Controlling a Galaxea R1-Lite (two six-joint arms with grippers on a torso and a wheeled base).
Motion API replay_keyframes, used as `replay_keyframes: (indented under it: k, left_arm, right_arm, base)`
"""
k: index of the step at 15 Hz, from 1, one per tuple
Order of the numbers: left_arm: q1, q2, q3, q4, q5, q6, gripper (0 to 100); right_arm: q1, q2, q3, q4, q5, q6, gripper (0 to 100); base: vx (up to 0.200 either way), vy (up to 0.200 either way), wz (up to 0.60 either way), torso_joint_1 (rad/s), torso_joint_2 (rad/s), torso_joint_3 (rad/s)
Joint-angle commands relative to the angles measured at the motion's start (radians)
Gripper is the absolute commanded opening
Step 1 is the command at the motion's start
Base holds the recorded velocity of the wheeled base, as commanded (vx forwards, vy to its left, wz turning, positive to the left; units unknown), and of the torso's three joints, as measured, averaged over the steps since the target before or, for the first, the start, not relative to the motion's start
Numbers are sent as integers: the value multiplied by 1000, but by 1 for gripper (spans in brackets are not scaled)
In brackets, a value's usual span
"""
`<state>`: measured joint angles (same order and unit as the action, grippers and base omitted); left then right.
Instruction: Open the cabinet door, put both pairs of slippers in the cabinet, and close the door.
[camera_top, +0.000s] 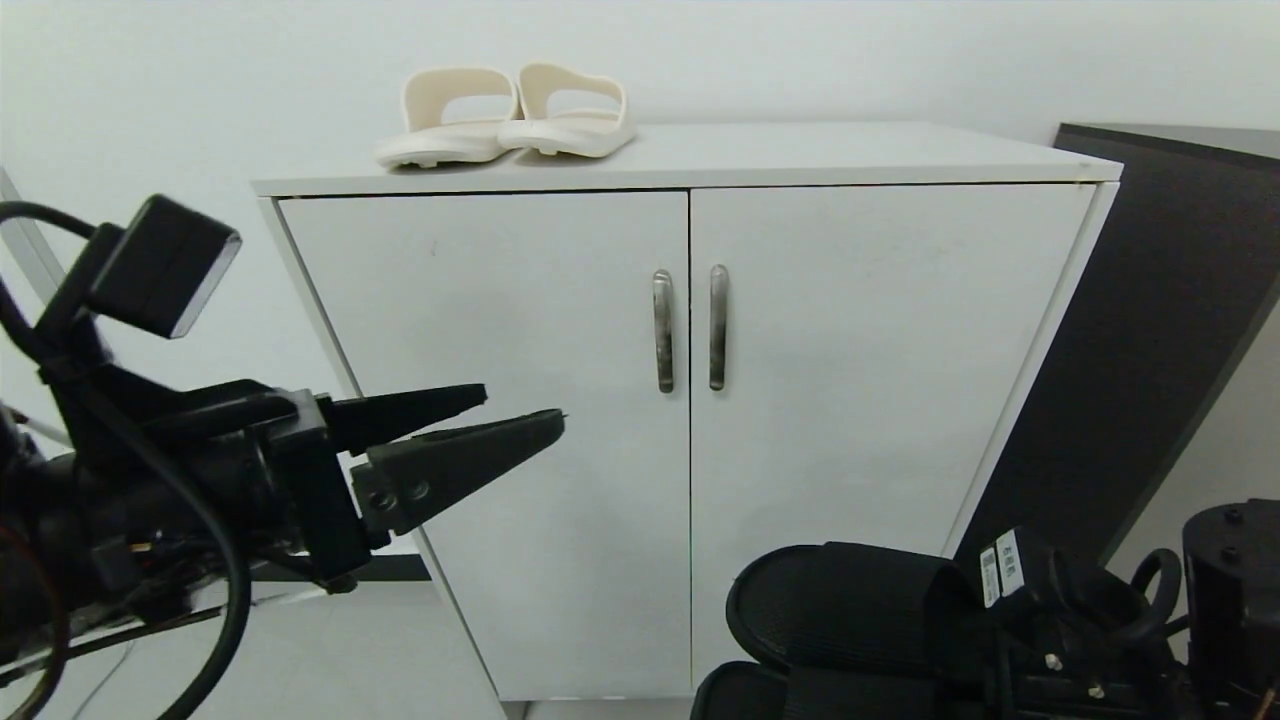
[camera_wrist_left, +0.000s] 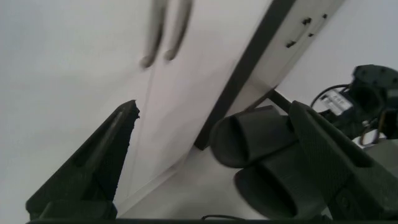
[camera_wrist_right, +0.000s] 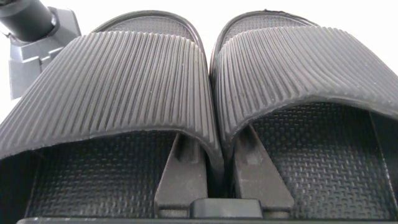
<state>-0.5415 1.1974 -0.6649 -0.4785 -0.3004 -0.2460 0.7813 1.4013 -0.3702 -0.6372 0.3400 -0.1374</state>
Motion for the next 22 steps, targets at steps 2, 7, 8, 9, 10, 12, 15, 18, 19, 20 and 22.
replay_keyframes:
  k: [2, 7, 8, 9, 10, 12, 15, 18, 19, 20, 22]
  left_arm:
    - [-98, 129, -122, -2, -5, -87, 100]
    - [-183, 286, -205, -147, -6, -168, 100]
    - [-183, 326, -237, -149, -6, -167, 100]
    - [-183, 347, -268, -149, -6, -167, 100]
    - [-183, 370, -291, -149, -6, -167, 100]
    - [-192, 412, -351, -138, -3, -168, 100]
    - [-199, 424, -371, -111, 3, -153, 100]
    - [-196, 441, -375, -109, 26, -139, 100]
    - [-196, 455, -378, -117, 73, -121, 100]
    - [-196, 467, -380, -121, 116, -98, 100]
    - [-196, 476, -384, -123, 185, -87, 100]
  right_arm:
    - [1, 4, 1, 1, 4, 1, 0]
    - [27, 15, 5, -1, 5, -1, 0]
    - [30, 16, 5, -1, 5, -5, 0]
    - [33, 16, 5, -1, 5, -5, 0]
    - [41, 15, 5, -1, 4, -8, 0]
    - [44, 13, 7, -1, 2, -10, 0]
    - [44, 18, 8, -1, 2, -8, 0]
    - [44, 16, 8, -1, 1, -8, 0]
    - [44, 18, 8, -1, 1, -8, 0]
    - [44, 19, 10, -1, 1, -8, 0]
    - [44, 19, 13, -1, 1, -8, 0]
  base:
    - [0, 0, 0, 0, 0, 0]
    - [0, 0, 0, 0, 0, 0]
    - [0, 0, 0, 0, 0, 0]
    - [0, 0, 0, 0, 0, 0]
    - [0, 0, 0, 0, 0, 0]
    - [0, 0, 0, 0, 0, 0]
    - [0, 0, 0, 0, 0, 0]
    - [0, 0, 0, 0, 0, 0]
    - [0, 0, 0, 0, 0, 0]
    - [0, 0, 0, 0, 0, 0]
    - [0, 0, 0, 0, 0, 0]
